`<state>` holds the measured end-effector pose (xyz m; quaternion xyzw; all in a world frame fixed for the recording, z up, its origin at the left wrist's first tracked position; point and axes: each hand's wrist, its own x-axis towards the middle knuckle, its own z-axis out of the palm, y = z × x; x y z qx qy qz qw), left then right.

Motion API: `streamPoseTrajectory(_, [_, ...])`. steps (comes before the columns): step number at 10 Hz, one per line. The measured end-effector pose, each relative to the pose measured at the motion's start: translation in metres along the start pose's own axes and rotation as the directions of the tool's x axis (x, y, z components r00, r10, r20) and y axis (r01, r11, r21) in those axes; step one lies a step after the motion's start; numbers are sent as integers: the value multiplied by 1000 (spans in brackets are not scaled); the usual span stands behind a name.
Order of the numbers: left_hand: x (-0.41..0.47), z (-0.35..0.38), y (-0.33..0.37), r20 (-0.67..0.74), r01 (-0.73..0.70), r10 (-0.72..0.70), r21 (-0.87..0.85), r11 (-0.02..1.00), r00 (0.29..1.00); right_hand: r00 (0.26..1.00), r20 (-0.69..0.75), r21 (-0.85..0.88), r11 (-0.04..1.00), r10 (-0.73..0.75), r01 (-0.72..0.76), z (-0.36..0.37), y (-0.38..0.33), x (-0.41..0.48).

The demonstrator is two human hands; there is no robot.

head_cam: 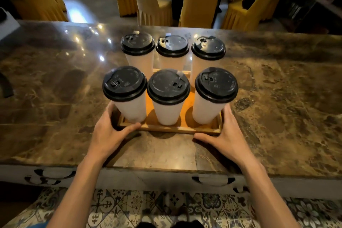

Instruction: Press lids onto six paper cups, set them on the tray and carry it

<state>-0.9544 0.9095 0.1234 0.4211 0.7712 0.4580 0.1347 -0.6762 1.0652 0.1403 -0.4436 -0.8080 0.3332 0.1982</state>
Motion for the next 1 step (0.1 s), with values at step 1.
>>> streamPoseTrajectory(1, [-12, -6, 9, -194, -70, 49, -100, 992, 980, 993, -121, -4, 1000, 14, -14, -33, -2, -6])
